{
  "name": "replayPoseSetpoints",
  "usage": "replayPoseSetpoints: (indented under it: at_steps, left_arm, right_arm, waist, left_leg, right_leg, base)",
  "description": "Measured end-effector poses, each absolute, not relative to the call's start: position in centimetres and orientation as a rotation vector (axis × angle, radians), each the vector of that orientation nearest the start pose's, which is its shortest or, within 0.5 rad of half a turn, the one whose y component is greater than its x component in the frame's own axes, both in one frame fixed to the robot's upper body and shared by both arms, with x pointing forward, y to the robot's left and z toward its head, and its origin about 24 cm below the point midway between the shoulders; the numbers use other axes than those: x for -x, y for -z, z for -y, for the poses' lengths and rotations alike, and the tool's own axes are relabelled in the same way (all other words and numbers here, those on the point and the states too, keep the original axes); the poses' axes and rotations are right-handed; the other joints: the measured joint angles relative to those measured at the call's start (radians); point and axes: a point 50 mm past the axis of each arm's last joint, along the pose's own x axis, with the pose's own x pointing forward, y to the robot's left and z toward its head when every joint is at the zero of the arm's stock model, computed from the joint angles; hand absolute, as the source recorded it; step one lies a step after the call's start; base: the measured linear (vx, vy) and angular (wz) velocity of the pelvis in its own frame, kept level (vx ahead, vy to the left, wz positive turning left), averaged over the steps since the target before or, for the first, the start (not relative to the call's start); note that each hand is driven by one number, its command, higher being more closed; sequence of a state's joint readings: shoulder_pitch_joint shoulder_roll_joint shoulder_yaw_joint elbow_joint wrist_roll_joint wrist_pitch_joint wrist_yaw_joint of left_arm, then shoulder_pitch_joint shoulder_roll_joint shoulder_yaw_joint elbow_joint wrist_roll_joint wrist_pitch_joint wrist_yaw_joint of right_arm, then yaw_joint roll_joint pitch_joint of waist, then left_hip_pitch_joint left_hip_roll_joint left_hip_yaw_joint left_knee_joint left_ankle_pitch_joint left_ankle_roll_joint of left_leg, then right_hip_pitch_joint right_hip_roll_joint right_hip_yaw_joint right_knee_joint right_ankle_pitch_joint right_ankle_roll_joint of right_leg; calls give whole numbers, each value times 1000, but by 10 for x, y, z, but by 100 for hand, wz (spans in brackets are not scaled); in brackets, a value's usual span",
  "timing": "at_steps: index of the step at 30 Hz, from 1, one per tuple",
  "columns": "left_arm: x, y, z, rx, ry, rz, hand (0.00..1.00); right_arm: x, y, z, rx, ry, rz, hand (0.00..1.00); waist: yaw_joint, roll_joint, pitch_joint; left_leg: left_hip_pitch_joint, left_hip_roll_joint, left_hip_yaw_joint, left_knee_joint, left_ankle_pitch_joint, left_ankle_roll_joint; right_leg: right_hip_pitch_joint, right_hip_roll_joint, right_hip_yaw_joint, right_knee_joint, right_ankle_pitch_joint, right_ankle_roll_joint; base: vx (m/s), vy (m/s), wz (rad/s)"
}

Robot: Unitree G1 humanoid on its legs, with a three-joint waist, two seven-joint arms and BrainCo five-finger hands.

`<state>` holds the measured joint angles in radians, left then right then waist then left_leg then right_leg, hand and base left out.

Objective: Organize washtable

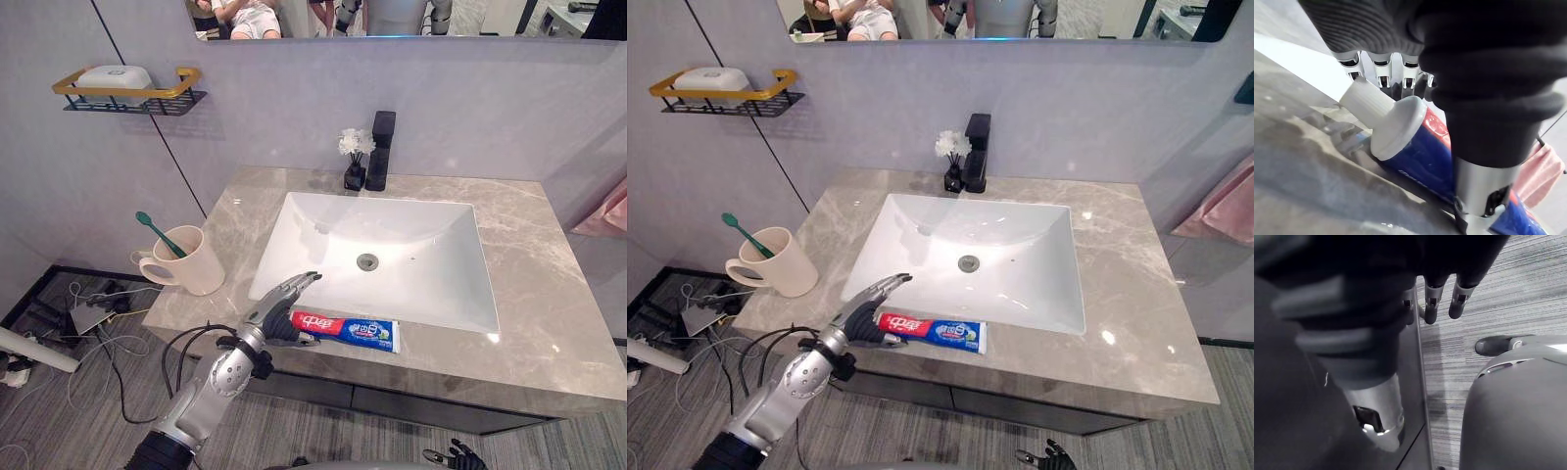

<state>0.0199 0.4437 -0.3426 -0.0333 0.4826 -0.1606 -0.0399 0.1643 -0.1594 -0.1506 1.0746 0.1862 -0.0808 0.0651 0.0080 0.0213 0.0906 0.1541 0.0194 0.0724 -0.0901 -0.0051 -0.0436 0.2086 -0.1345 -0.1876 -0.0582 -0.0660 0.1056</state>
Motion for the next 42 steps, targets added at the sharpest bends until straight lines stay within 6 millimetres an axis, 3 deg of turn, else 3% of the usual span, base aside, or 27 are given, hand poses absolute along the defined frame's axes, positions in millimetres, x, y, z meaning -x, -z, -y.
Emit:
replayPoseSetpoints:
  at_steps: [8,16,24,32,37,42]
  left_arm:
    - [-238,-35,-141,-945,478,154,100]
    - [-250,-42,-145,-1019,482,179,100]
    - [-245,-36,-142,-1017,512,165,100]
    - [-237,-39,-138,-993,511,181,100]
    - [-234,-61,-121,-914,459,303,100]
    - [-229,-96,-115,-733,264,445,100]
  right_arm:
    - [-61,160,231,-124,314,-1102,0]
    - [-63,160,232,-123,313,-1095,0]
    - [-62,160,233,-131,326,-1094,0]
    - [-57,155,246,-174,450,-1045,0]
    - [-65,140,267,-183,573,-910,0]
    - [-69,124,281,-203,705,-780,0]
  waist:
    - [-8,0,0]
    - [-45,-1,0]
    - [-46,1,-1]
    - [-47,2,-2]
    - [-46,1,-7]
    - [-46,-4,-12]
  left_leg:
    - [0,0,4,0,0,0]
    - [8,2,18,-1,-1,0]
    - [9,5,18,0,-1,-1]
    - [8,12,31,-1,-2,-2]
    - [-1,16,51,0,-3,-4]
    - [-3,22,83,3,-10,-3]
  right_leg:
    - [-2,0,3,0,0,0]
    - [-4,0,24,0,0,0]
    - [-3,-3,23,5,0,0]
    - [-10,9,29,6,1,-1]
    - [-28,12,48,7,3,-2]
    - [-53,12,83,23,4,-1]
  base:
    - [-4,-4,0]
    - [-3,-19,-7]
    - [-46,-28,0]
    - [-35,-35,-3]
    - [1,-32,-11]
    - [-15,-15,-19]
